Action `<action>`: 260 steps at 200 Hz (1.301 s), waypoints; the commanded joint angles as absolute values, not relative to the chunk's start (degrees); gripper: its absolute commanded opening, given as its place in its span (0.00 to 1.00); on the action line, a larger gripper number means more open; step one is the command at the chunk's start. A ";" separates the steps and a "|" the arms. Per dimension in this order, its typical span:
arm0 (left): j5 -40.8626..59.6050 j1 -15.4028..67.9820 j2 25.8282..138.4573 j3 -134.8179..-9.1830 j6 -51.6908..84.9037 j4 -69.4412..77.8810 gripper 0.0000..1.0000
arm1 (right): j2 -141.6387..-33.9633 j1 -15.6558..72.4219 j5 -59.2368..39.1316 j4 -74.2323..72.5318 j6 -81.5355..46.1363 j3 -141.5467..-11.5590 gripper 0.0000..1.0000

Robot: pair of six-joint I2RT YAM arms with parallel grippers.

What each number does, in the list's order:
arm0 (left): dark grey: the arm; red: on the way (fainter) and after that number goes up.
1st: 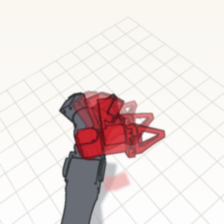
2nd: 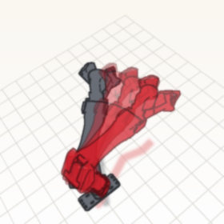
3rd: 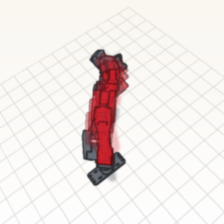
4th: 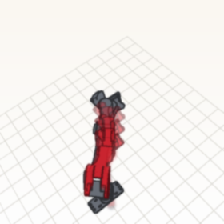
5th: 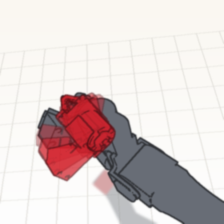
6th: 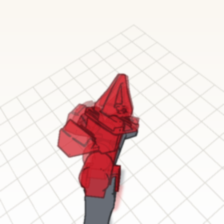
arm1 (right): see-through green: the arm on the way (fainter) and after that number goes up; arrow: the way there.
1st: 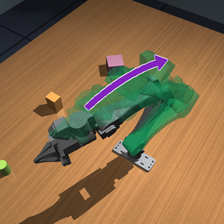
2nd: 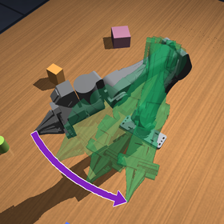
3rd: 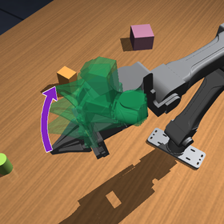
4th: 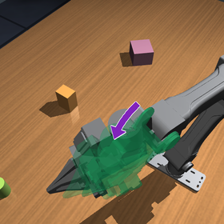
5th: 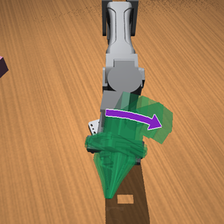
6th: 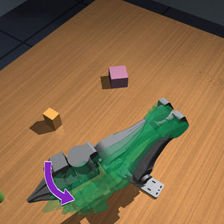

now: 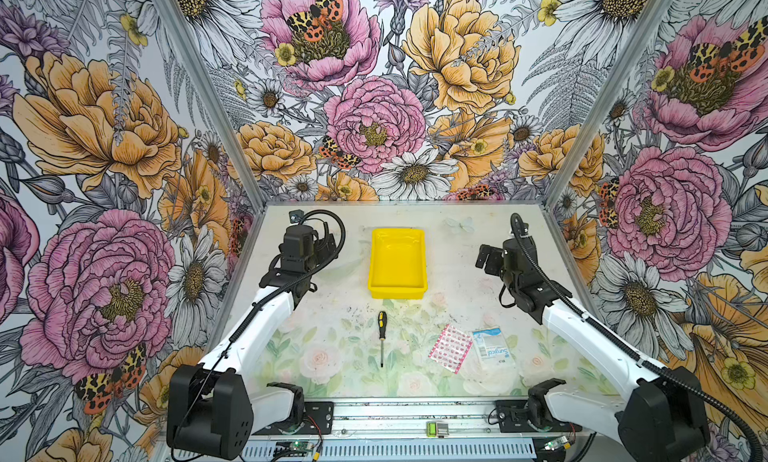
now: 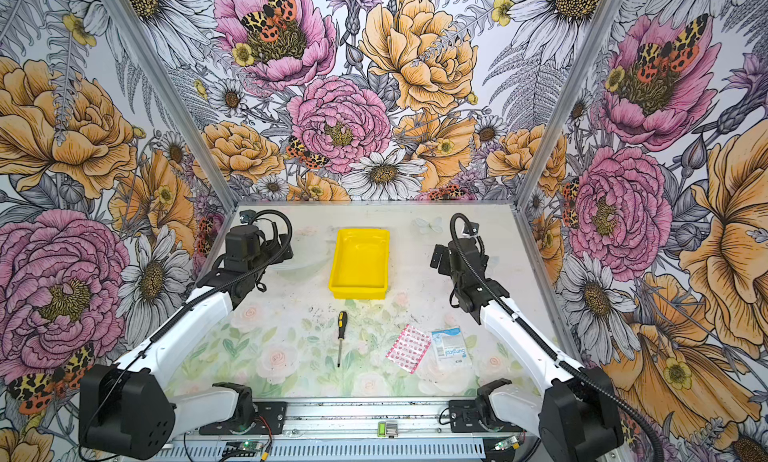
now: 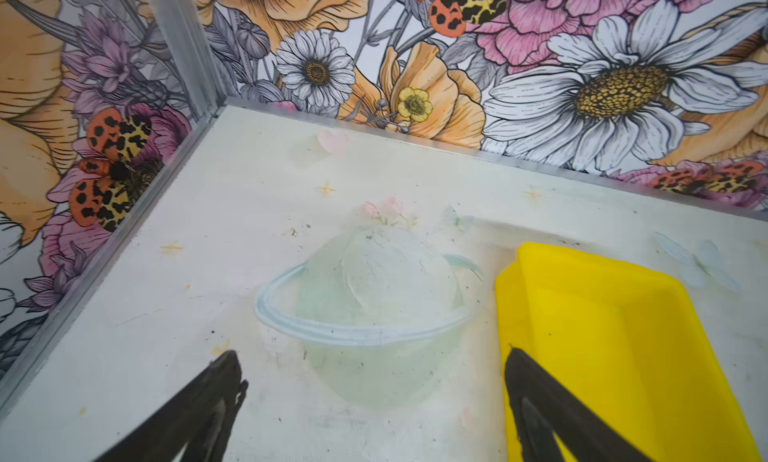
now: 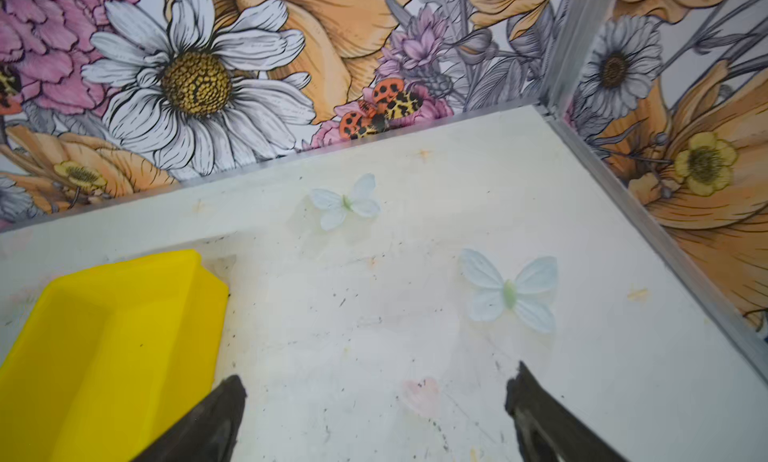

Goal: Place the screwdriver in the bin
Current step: 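Move the left gripper over the screwdriver handle while the right arm reaches inward, then lower the left gripper and close it on the yellow-black screwdriver handle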

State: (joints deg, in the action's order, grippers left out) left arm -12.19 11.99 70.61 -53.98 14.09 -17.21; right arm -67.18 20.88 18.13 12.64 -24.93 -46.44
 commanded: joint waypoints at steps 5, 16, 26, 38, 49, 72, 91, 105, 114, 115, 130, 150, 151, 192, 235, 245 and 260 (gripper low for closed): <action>-6.55 15.31 70.51 -57.07 22.06 -33.53 0.99 | -68.22 24.49 7.63 16.12 -18.15 -50.11 0.99; -5.64 17.47 69.51 -57.45 24.60 -36.07 0.99 | -68.12 25.89 1.43 16.10 -15.04 -51.03 0.99; -4.95 19.71 68.94 -58.01 26.72 -38.63 0.99 | -67.33 27.85 -1.79 16.10 -12.22 -51.16 1.00; -4.72 22.65 68.54 -58.70 29.05 -41.63 0.99 | -66.10 30.07 -4.32 16.21 -9.14 -50.80 0.99; -3.64 24.90 68.29 -58.09 31.35 -42.44 0.99 | -64.95 31.57 -6.24 16.33 -7.39 -50.28 0.99; -2.21 28.11 67.87 -55.29 37.72 -42.30 0.99 | -62.64 33.41 -11.31 16.13 -5.91 -48.75 0.99; -2.92 30.91 67.76 -53.29 42.73 -42.25 0.99 | -62.16 34.99 -16.90 16.33 -4.86 -48.03 0.99; -4.23 33.75 68.43 -52.91 44.26 -41.96 0.99 | -60.87 37.38 -18.45 16.39 -3.11 -47.07 1.00; -4.87 35.32 69.25 -52.88 44.83 -42.07 0.99 | -59.92 39.09 -18.22 16.34 -2.38 -46.22 1.00; -4.89 35.46 69.34 -52.85 44.87 -42.09 0.99 | -59.80 39.28 -18.21 16.30 -2.33 -46.18 1.00; -4.83 36.75 70.67 -52.07 46.89 -41.81 0.99 | -59.33 42.14 -17.66 16.34 -2.37 -45.47 0.99; -4.81 38.31 72.17 -50.51 48.96 -39.70 0.99 | -59.41 46.35 -17.41 16.26 -2.46 -44.80 0.99; -4.82 38.40 72.25 -50.43 49.04 -39.58 0.99 | -59.41 46.35 -17.41 16.26 -2.46 -44.80 0.99; -6.47 42.09 78.11 -50.30 51.79 -37.71 0.93 | -59.63 52.55 -19.08 16.39 -0.25 -44.25 0.99; -6.90 44.03 85.17 -51.63 52.98 -36.21 0.90 | -58.76 55.52 -20.71 17.10 2.23 -43.14 0.99; -7.19 44.11 86.68 -52.14 52.74 -36.02 0.89 | -58.30 55.73 -20.50 17.03 2.20 -42.65 0.99; -7.97 44.48 88.67 -53.20 52.10 -36.19 0.85 | -57.79 55.99 -20.63 17.01 2.13 -41.93 0.99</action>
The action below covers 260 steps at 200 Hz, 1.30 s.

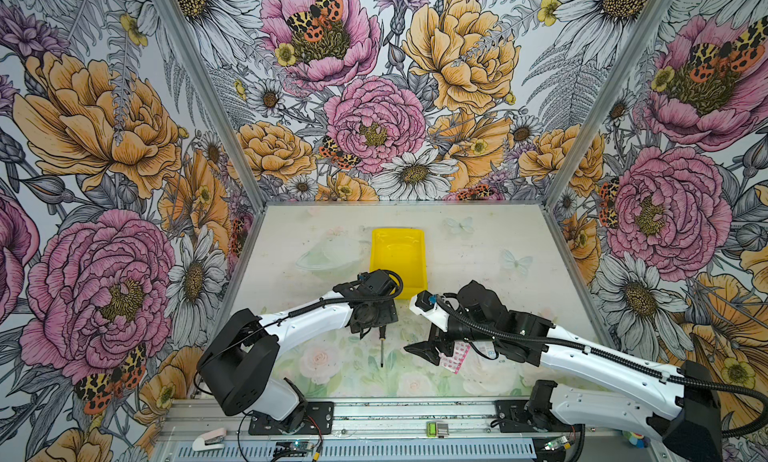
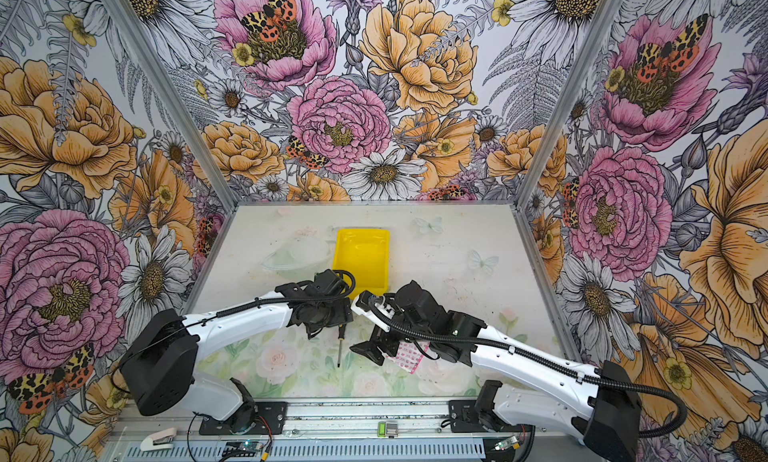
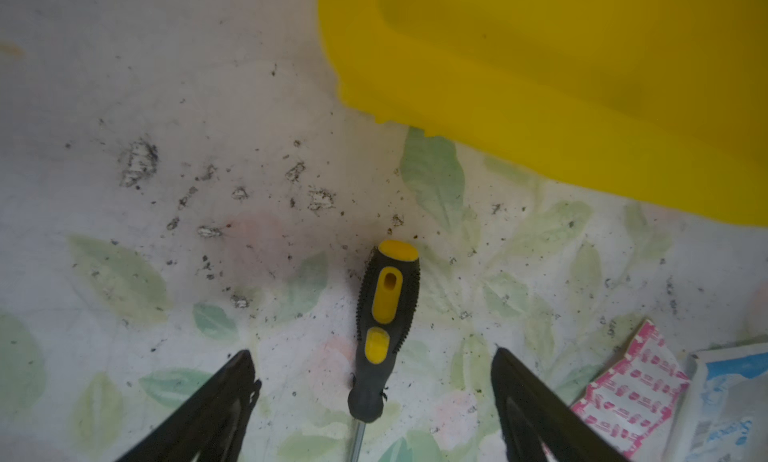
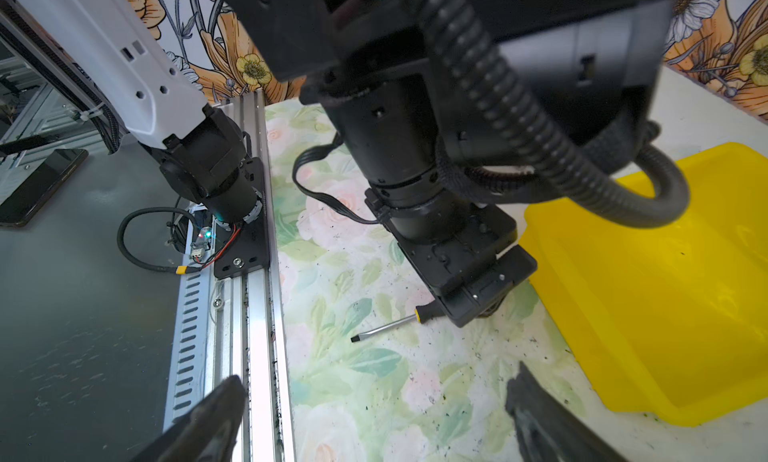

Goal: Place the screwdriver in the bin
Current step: 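Lower the left gripper and close it on the yellow-black screwdriver handle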

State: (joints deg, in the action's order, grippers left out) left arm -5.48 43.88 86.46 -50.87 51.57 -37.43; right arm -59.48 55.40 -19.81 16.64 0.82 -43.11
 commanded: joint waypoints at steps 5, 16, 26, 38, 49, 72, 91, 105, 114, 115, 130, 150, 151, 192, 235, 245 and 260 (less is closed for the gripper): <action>-8.23 44.61 89.16 -53.56 52.12 -36.21 0.84 | -57.74 56.13 -20.65 17.05 2.18 -41.72 0.99; -8.65 44.70 90.18 -54.00 52.21 -36.15 0.80 | -57.34 56.18 -20.74 17.14 1.90 -41.29 1.00; -9.12 45.04 91.11 -54.23 52.21 -36.13 0.76 | -56.82 56.22 -20.47 17.14 1.48 -40.59 1.00; -9.65 45.39 92.19 -54.48 52.21 -36.12 0.73 | -56.06 56.21 -19.82 17.20 0.98 -39.71 1.00; -9.93 45.68 93.39 -54.71 52.29 -36.17 0.67 | -55.33 56.25 -19.10 17.14 0.64 -38.93 0.99; -10.50 46.36 95.02 -54.94 52.79 -36.24 0.56 | -53.95 56.27 -17.80 17.28 0.22 -38.31 0.99; -11.06 47.00 95.91 -54.76 53.43 -36.25 0.47 | -53.69 56.25 -16.79 17.35 0.10 -38.23 1.00; -11.33 47.36 96.53 -54.58 53.85 -36.21 0.41 | -53.73 56.27 -16.63 17.45 0.07 -38.38 1.00; -11.38 47.59 97.03 -54.49 53.96 -36.21 0.37 | -53.71 56.27 -16.48 17.56 0.01 -38.40 1.00; -11.40 47.61 97.03 -54.54 54.01 -36.21 0.36 | -53.66 56.30 -16.46 17.57 0.00 -38.40 0.99; -11.58 48.05 97.51 -54.45 54.21 -36.24 0.30 | -53.45 56.25 -16.05 17.58 0.00 -38.42 0.99; -11.52 48.64 97.57 -54.43 54.52 -36.30 0.21 | -52.89 56.30 -15.12 17.83 0.00 -38.41 1.00; -11.52 48.67 97.52 -54.42 54.55 -36.30 0.21 | -52.85 56.32 -15.12 17.84 -0.04 -38.41 1.00; -15.16 50.40 93.03 -54.05 55.46 -37.61 0.07 | -51.18 56.26 -11.90 17.86 -1.31 -38.24 0.99; -20.20 52.34 85.12 -56.36 55.99 -43.44 0.03 | -47.96 55.98 -6.46 17.78 -2.92 -37.54 1.00; -21.31 52.36 83.33 -57.32 55.73 -44.54 0.00 | -47.35 55.84 -5.32 17.78 -2.97 -37.51 0.99; -22.68 52.04 81.35 -59.49 54.28 -45.67 0.00 | -46.22 55.16 -4.00 17.93 -3.36 -37.94 1.00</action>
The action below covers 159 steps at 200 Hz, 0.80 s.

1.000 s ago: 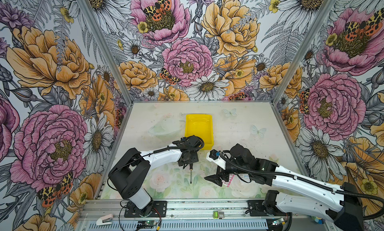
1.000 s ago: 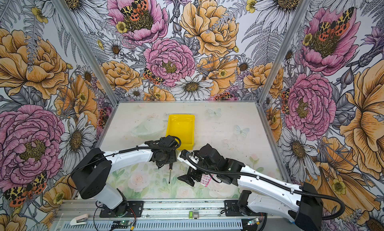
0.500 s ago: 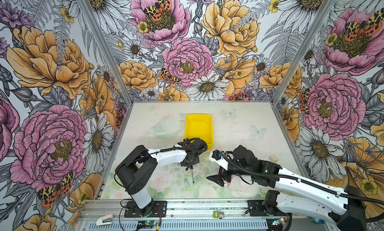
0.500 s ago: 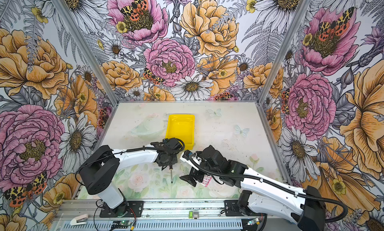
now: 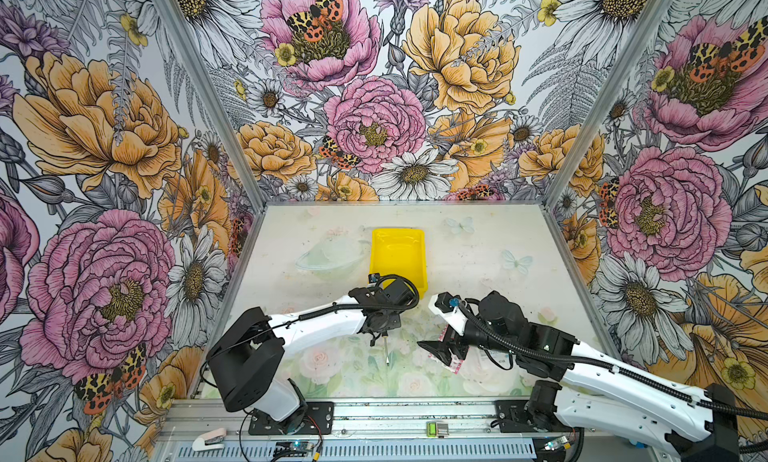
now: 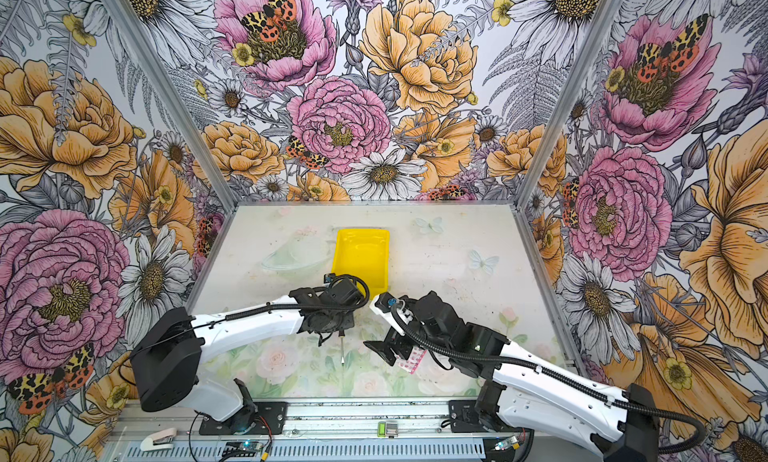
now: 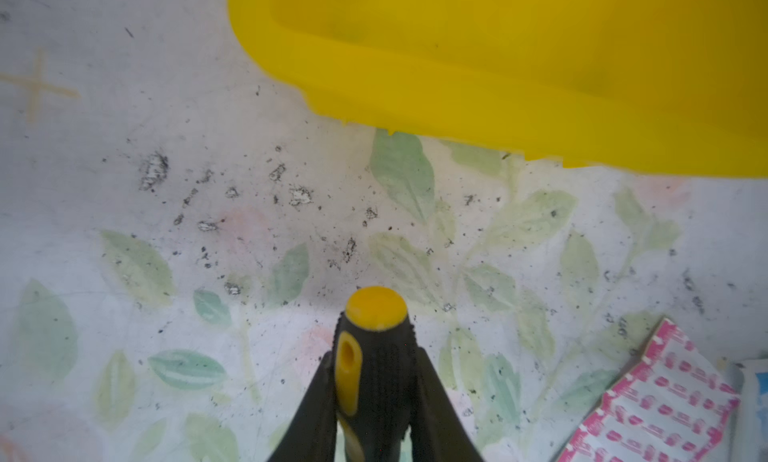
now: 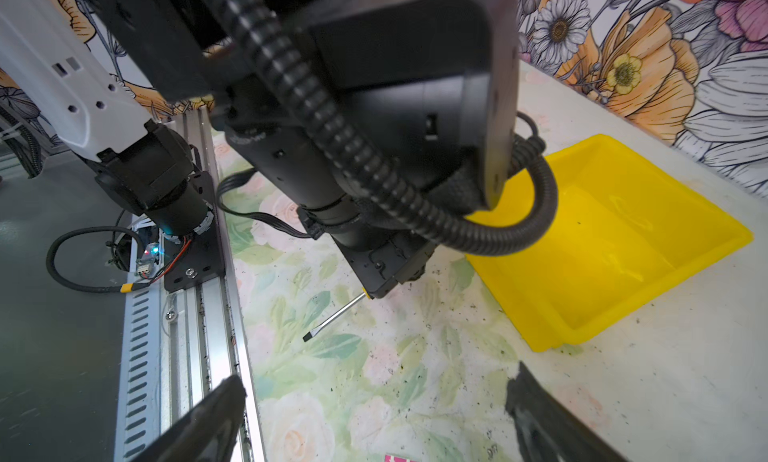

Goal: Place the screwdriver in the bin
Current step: 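Lower the left gripper and close it on the yellow-black screwdriver handle, then lift the screwdriver with the left gripper and carry it over the yellow bin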

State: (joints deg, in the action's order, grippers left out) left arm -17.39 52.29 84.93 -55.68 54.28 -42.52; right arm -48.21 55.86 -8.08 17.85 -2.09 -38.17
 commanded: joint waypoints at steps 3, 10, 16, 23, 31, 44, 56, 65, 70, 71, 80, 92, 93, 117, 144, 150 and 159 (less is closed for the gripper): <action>-22.86 51.93 81.08 -60.02 53.79 -45.84 0.00 | -45.97 54.88 -3.74 18.05 -3.45 -38.09 1.00; -23.30 51.57 80.63 -61.41 52.79 -46.23 0.00 | -45.41 54.22 -3.15 18.15 -3.80 -38.44 0.99; -23.67 51.16 80.38 -62.67 51.80 -46.63 0.00 | -45.04 53.48 -2.71 18.19 -4.19 -38.71 0.99; -23.65 50.47 80.25 -63.99 50.61 -46.89 0.00 | -44.74 52.51 -2.77 18.14 -4.25 -39.01 0.99; -23.51 49.47 80.32 -65.50 49.09 -46.93 0.00 | -44.66 51.68 -2.74 18.24 -3.91 -39.26 0.99; -23.14 47.67 80.93 -67.96 46.32 -46.85 0.00 | -45.10 50.60 -1.75 18.60 -3.13 -39.95 0.99; -22.53 45.89 81.98 -70.65 43.56 -46.79 0.00 | -45.76 49.60 -0.94 18.85 -3.00 -40.70 0.99; -22.24 44.72 82.95 -72.99 41.51 -46.65 0.00 | -46.32 48.66 -0.67 18.94 -3.24 -41.38 0.99; -22.15 44.18 83.45 -74.38 40.30 -46.67 0.00 | -46.83 48.25 -0.62 18.86 -3.41 -41.77 1.00; -22.11 44.06 83.56 -74.59 40.06 -46.67 0.00 | -46.97 48.16 -0.62 18.88 -3.42 -41.85 1.00; -21.85 43.20 84.81 -76.95 38.06 -46.60 0.00 | -47.96 47.44 -0.69 18.90 -3.56 -42.70 0.99; -21.17 41.95 86.54 -80.13 35.73 -46.67 0.00 | -49.47 46.57 -0.60 18.91 -3.50 -43.77 0.99; -21.13 41.89 86.69 -80.41 35.57 -46.58 0.00 | -49.61 46.49 -0.52 18.90 -3.51 -43.77 0.99; -18.81 39.97 90.11 -85.97 32.06 -46.32 0.00 | -53.77 45.77 1.34 19.63 -3.16 -46.32 0.99; -15.94 38.30 93.37 -89.83 29.69 -45.55 0.00 | -57.02 45.73 2.79 19.51 -2.98 -48.64 0.99; -15.34 37.87 94.06 -90.34 29.41 -45.30 0.00 | -57.72 45.74 3.12 19.47 -3.05 -49.16 1.00; -14.34 37.24 95.14 -90.99 29.11 -44.81 0.00 | -58.72 44.07 3.51 19.49 -3.16 -49.77 1.00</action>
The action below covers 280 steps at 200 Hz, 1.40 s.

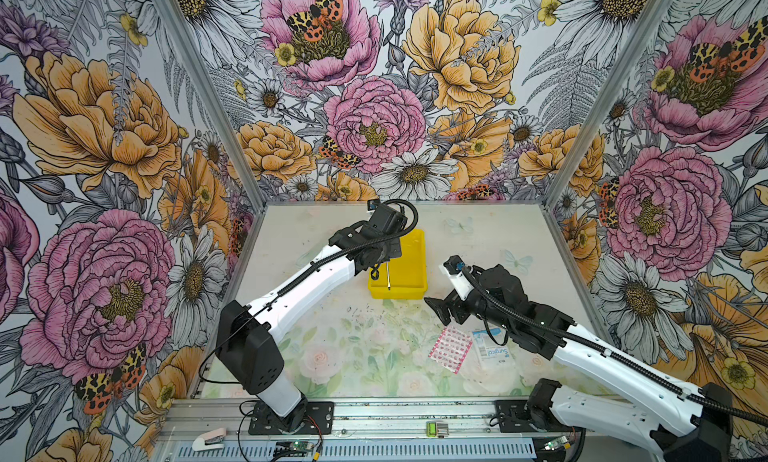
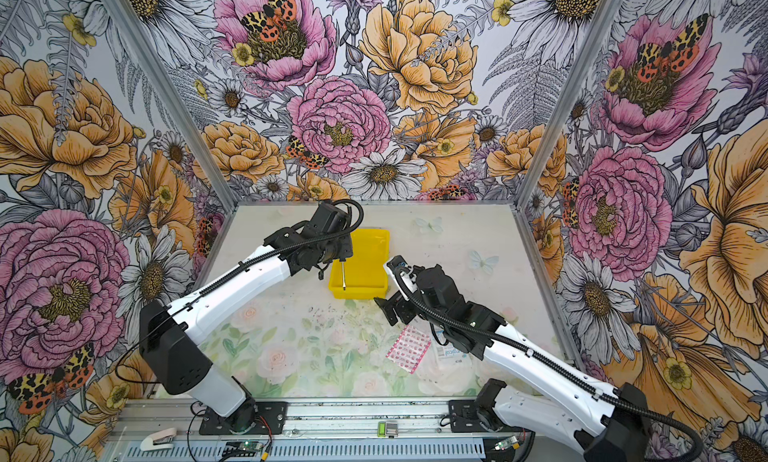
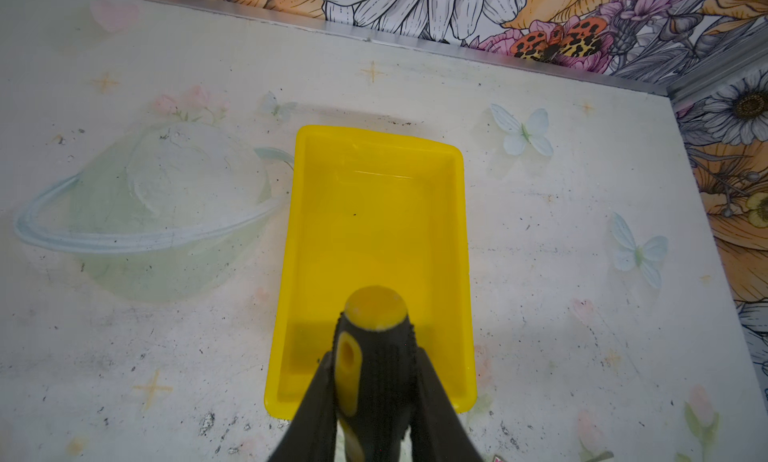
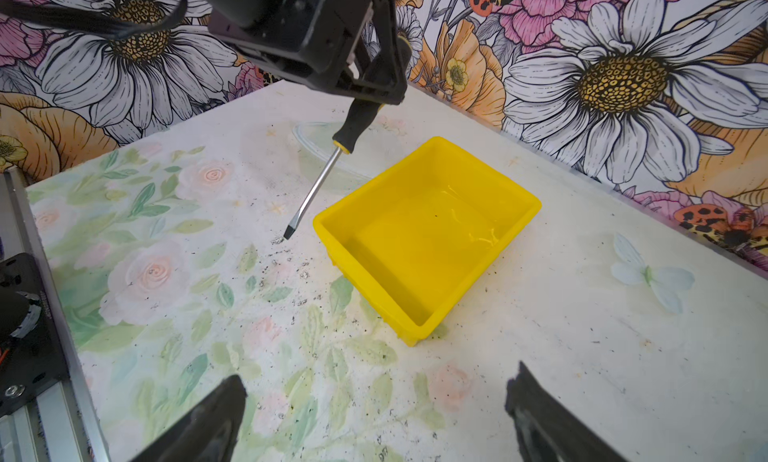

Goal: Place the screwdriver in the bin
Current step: 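Lift the screwdriver with the left gripper and carry it over the yellow bin, then lower the held screwdriver into the yellow bin with the left gripper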

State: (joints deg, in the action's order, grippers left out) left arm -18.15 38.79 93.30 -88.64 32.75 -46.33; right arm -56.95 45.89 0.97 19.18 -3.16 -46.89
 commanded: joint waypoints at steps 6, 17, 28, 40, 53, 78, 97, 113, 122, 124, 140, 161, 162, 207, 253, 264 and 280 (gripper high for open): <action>-13.75 36.78 95.87 -91.38 28.82 -44.38 0.00 | -59.28 43.97 3.74 19.52 -3.18 -50.20 1.00; -13.32 36.23 97.12 -92.09 28.58 -43.67 0.00 | -60.07 43.77 4.25 19.56 -3.50 -50.67 1.00; -13.02 35.80 98.42 -92.95 28.30 -42.75 0.00 | -60.53 43.56 4.92 19.53 -4.16 -51.12 0.99; -12.75 35.38 99.91 -94.17 28.05 -41.91 0.00 | -60.74 43.43 5.62 19.52 -4.98 -51.23 1.00; -12.49 34.92 101.89 -95.89 28.03 -41.74 0.00 | -60.89 43.09 6.58 19.59 -6.26 -51.19 0.99; -10.89 33.81 106.50 -98.67 28.80 -41.84 0.00 | -60.73 42.29 8.17 19.45 -9.33 -50.63 0.99; -10.26 33.27 108.58 -100.39 29.00 -41.81 0.00 | -60.95 41.59 9.13 19.57 -10.17 -50.30 0.99; -9.89 33.00 110.20 -101.67 28.99 -41.83 0.00 | -60.82 40.95 9.60 19.39 -10.46 -49.70 0.99; -9.88 32.79 110.97 -102.15 29.08 -41.91 0.00 | -61.07 40.63 9.15 19.41 -9.93 -49.57 0.99; -9.87 32.72 111.13 -102.26 29.15 -41.92 0.00 | -61.17 40.61 8.99 19.46 -9.71 -49.57 0.99; -9.44 32.11 112.45 -102.87 29.92 -41.83 0.00 | -61.94 40.61 8.09 19.56 -8.04 -49.66 0.99; -8.97 31.73 114.19 -103.47 30.28 -41.74 0.00 | -62.47 40.52 8.39 19.34 -7.10 -49.32 1.00; -8.96 31.73 114.22 -103.50 30.22 -41.75 0.00 | -62.48 40.47 8.37 19.34 -7.07 -49.31 1.00; -8.92 31.73 118.61 -104.65 30.13 -41.84 0.00 | -63.33 40.10 8.95 19.03 -7.21 -48.87 1.00; -8.97 31.64 121.93 -105.64 30.16 -41.86 0.00 | -64.33 39.90 9.03 18.17 -6.50 -48.96 0.99; -8.92 31.57 122.46 -105.64 30.15 -41.84 0.00 | -64.55 39.73 9.03 17.89 -6.58 -48.78 1.00; -8.51 31.46 123.33 -105.78 30.15 -41.83 0.00 | -64.70 39.55 8.92 17.48 -6.61 -48.52 0.99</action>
